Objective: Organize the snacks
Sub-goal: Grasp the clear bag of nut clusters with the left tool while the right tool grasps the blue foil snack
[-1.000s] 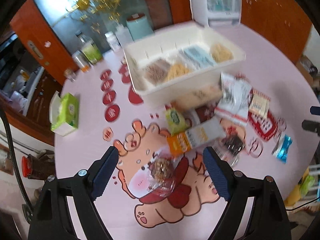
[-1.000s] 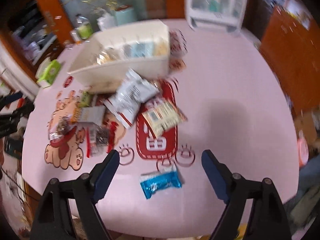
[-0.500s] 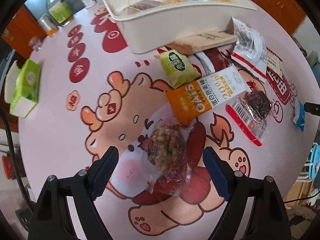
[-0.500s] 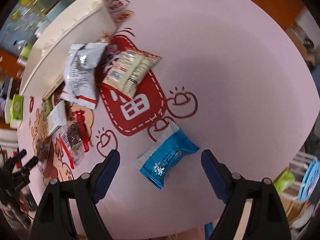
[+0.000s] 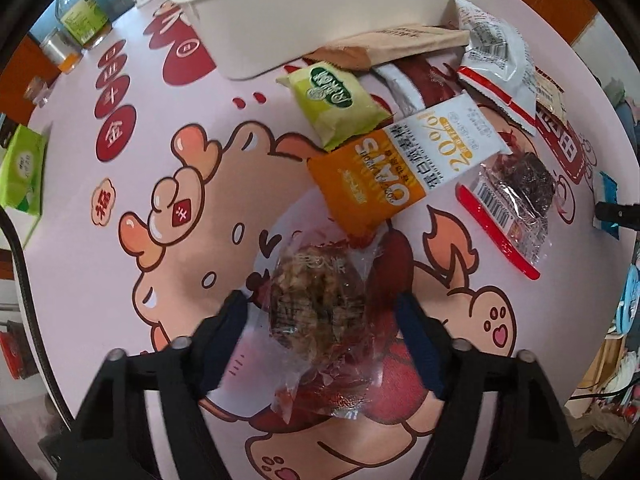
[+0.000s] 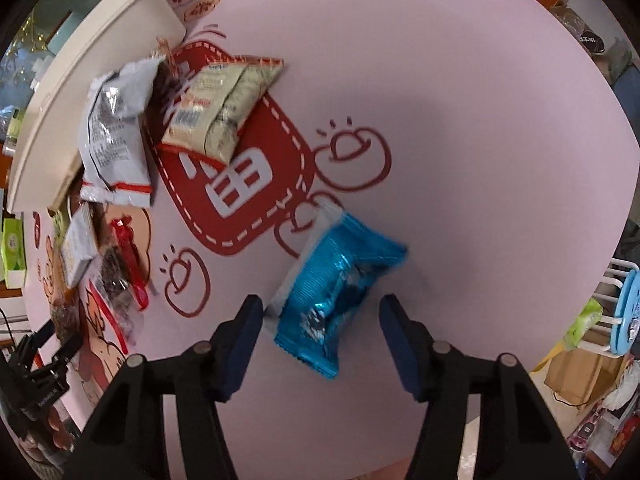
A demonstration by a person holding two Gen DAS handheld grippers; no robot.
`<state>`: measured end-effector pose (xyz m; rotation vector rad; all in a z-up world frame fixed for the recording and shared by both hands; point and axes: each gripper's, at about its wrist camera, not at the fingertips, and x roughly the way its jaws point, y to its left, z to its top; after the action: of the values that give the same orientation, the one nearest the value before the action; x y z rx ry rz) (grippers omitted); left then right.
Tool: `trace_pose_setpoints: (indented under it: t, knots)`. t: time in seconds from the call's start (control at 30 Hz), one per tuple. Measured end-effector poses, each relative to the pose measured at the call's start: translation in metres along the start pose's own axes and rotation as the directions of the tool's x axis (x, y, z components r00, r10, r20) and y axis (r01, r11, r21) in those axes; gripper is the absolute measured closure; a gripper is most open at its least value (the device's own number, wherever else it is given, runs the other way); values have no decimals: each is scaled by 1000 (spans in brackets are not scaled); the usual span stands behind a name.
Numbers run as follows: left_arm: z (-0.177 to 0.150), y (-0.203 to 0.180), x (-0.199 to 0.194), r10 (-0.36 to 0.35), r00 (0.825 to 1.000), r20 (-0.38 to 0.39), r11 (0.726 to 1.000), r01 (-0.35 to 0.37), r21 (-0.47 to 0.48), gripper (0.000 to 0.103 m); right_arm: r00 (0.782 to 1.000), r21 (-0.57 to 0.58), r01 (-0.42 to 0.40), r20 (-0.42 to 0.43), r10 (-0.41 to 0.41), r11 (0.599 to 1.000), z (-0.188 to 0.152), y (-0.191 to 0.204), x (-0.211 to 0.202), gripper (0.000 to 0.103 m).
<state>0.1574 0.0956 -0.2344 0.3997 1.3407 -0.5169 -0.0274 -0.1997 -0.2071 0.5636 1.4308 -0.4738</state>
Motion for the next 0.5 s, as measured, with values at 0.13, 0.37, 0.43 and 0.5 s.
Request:
trace_pose_setpoints:
  t: [0.13,0.37,0.43,0.5]
  knots:
    - [0,7,1,1,1000,7,1000,-1,-21,47,999,-31,50,19,-50,998,-7,9,0,52]
    - [-11,19,-3,-15,999,39,998,17,-56,55,994,-93,99,64,-93,991,-26,17,0,60]
    - [-15,18,-5,-15,999,44,997,18,-69,56,993,-109,100,66,-94,989,-33,20,0,60]
    - [-23,15,-8,-25,998,49,996,29,-84,56,994,-115,95,64,-88,989,-43,25,-1,60]
